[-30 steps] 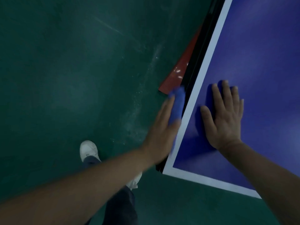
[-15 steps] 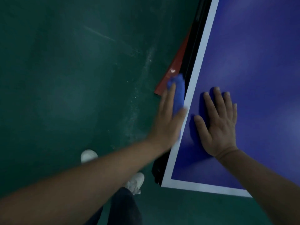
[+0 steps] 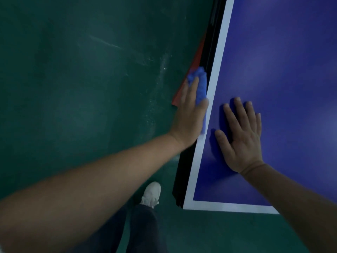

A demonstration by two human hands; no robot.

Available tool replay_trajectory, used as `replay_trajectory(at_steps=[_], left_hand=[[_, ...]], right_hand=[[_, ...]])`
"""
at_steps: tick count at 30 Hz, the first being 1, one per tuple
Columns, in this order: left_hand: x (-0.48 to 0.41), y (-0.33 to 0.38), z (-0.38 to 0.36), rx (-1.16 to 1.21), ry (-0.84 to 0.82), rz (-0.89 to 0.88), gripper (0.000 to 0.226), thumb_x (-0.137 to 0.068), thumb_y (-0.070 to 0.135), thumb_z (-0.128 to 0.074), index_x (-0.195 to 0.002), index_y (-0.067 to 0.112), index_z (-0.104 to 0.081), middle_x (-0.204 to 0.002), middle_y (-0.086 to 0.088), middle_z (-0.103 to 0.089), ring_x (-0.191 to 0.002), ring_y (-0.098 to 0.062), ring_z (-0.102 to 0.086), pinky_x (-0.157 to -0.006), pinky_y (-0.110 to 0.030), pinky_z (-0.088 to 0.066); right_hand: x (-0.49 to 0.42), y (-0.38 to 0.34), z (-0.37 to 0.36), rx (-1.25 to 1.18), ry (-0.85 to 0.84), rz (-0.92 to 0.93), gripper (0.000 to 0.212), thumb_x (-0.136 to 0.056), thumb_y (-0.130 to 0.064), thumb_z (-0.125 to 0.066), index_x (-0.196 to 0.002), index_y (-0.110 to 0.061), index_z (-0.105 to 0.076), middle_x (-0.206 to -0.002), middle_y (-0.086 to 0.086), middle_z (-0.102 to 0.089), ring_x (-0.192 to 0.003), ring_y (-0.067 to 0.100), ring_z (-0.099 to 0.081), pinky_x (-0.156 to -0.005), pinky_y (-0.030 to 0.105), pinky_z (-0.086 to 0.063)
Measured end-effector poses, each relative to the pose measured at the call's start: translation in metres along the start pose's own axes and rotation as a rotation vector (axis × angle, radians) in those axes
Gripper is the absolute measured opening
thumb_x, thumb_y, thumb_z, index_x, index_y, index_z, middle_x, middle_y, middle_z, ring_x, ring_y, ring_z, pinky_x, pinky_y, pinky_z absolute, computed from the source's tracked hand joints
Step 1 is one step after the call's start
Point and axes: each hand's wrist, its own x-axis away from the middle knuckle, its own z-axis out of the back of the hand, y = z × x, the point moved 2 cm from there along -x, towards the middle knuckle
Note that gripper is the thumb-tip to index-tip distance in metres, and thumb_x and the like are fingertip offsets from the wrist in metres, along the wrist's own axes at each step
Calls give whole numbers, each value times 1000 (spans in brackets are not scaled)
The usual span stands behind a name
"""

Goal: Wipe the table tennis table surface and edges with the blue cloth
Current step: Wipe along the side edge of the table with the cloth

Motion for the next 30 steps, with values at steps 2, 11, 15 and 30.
replay_trajectory(at_steps=[2, 11, 15, 30], left_hand=[[61, -19, -2, 6, -41, -2, 63, -102, 41, -32, -156, 40, -1, -166, 21, 10, -152, 2, 7, -127, -40, -2], [62, -18, -3, -63, -53, 6, 64, -103, 41, -37, -157, 37, -4, -167, 17, 7, -152, 3, 7, -122, -17, -1], [-42, 10, 5, -44, 40, -53, 64, -99, 24, -41, -158, 19, -18, -167, 2, -12, -155, -15, -9, -126, -47, -10], [-2, -2, 3, -18, -37, -5, 61, -101, 40, -40, -152, 33, -7, -167, 9, -2, -154, -4, -3, -126, -27, -7]], right_hand=[[0, 0, 0, -4, 3, -1, 67, -100, -62, -26, -159, -31, -20, -168, -2, -13, -156, 27, -3, -123, 55, -1], [-1, 2, -3, -9, 20, 11, 67, -101, -63, -26, -159, -30, -20, -168, -2, -12, -156, 28, -4, -123, 56, -3], [-1, 0, -1, -18, 23, 11, 67, -101, -61, -29, -159, -28, -23, -168, -1, -14, -155, 28, -5, -123, 58, -5], [-42, 2, 18, -98, 33, -47, 62, -102, -54, -37, -153, -18, -39, -164, 7, -27, -152, 29, -20, -122, 50, -20]])
